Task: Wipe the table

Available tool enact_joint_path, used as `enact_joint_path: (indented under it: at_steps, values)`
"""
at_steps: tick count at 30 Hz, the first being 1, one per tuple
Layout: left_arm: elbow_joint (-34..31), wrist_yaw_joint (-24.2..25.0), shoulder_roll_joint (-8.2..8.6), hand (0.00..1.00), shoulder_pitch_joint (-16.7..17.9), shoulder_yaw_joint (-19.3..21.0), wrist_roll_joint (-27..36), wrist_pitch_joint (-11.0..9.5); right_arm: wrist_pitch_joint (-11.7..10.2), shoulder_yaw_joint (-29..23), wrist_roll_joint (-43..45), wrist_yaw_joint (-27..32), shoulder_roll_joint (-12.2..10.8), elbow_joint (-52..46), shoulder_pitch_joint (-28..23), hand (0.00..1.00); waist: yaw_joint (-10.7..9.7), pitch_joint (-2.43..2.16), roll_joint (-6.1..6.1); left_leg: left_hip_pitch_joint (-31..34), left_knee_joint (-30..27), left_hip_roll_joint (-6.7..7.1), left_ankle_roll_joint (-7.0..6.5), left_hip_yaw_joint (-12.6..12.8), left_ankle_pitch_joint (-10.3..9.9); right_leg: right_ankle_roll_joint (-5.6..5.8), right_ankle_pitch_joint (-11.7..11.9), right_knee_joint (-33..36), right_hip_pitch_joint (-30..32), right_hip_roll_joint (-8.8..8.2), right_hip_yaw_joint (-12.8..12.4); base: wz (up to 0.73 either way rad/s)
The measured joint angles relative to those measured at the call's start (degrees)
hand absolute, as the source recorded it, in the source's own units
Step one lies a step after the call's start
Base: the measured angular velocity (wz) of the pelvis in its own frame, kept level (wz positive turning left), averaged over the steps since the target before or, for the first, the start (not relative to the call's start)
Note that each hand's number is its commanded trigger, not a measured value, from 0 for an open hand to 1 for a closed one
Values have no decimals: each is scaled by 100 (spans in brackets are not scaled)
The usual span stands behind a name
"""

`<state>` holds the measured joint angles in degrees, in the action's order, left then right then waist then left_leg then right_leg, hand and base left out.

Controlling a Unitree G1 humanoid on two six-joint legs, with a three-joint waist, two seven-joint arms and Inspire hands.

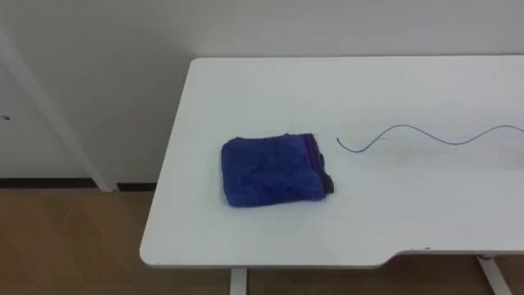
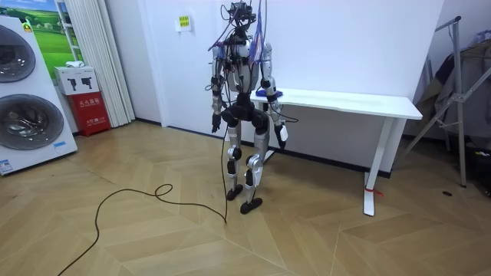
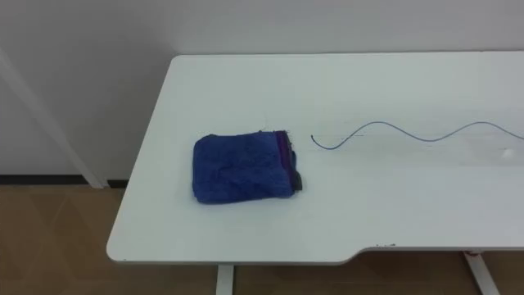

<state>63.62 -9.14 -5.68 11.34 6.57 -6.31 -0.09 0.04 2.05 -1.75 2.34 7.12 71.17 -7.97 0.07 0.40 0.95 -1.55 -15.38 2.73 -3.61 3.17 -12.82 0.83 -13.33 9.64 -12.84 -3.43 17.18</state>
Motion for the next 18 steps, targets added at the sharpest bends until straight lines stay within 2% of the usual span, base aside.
enact_joint_path:
  at_steps: [6,14,18]
  values:
    - [-5,96,-1,0,-35,0,-1,-2,-1,4,-20,-77,2,-11,8,0,12,-14,14,1,5,-2,0,-2,0,0,0,0,11,0,5,0]
    - [2,143,-4,0,-66,6,222,-12,-5,-51,-91,-179,2,2,20,0,7,-5,-12,-11,8,-1,0,-2,0,0,0,-1,-2,-2,-1,0]
    - [6,209,3,0,-41,10,228,8,2,-227,-520,-141,1,55,-28,0,1,-5,-14,-8,11,-1,0,5,1,0,0,-10,0,-2,-7,0]
